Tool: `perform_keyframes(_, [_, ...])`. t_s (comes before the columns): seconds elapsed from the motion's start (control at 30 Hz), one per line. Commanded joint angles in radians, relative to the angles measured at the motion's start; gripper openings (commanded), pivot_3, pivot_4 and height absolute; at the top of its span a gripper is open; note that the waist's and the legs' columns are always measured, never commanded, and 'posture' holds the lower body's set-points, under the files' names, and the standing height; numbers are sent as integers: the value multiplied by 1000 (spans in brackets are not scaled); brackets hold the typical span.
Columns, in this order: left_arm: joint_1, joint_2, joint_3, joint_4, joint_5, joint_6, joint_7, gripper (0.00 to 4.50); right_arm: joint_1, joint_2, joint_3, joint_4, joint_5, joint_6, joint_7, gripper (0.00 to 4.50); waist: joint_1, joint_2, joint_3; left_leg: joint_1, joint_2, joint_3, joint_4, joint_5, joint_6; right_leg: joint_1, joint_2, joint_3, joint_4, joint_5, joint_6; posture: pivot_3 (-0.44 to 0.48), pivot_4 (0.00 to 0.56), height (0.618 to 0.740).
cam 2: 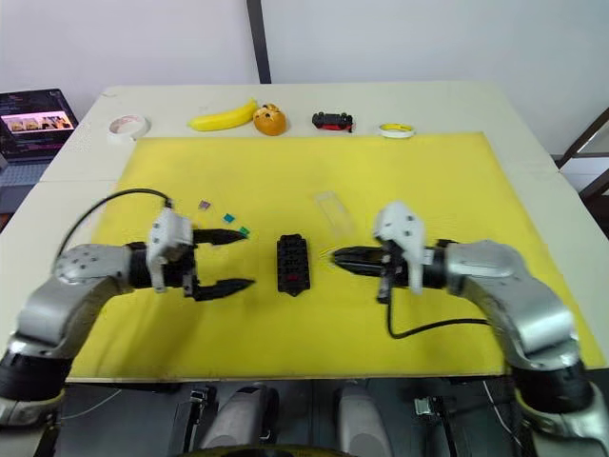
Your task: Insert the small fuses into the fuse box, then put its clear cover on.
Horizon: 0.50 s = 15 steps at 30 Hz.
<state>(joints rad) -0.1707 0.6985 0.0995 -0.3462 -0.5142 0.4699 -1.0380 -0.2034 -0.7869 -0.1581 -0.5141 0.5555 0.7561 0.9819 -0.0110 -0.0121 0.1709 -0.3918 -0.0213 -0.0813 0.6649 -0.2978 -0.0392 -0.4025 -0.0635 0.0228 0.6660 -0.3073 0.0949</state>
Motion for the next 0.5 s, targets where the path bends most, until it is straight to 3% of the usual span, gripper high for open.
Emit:
perform_keyframes(0.03, [125,18,162,-81,-92,67,61,4500,103,-59,-192,-24,20,3,-18,1977,-2,0,0,0,0,0,0,-1,1,0,0,0,0,0,0,0,150,740])
perform_keyframes(0.1, [190,16,234,-86,-124,101,96,4500,164,-77,-261,-3,8,-17,-24,2936,-3,0,0,1,1,1,0,-1,2,0,1,1,0,0,0,0,150,740])
perform_keyframes(0.2, [343,-2,427,-23,-111,110,178,4500,277,-96,-417,68,-30,-50,-27,4479,-2,0,0,5,2,0,0,-1,2,4,1,1,0,0,0,0,150,740])
perform_keyframes(0.33, [477,-21,662,52,-195,196,239,4500,381,-114,-533,136,-67,-107,-13,4479,-2,0,0,6,1,2,0,-2,3,5,1,1,-1,0,0,0,150,740])
perform_keyframes(0.5, [566,-8,714,62,-227,224,207,4500,408,-121,-544,151,-74,-138,-16,4479,0,1,0,17,1,3,-1,-2,3,17,1,1,-2,-1,0,0,150,740])
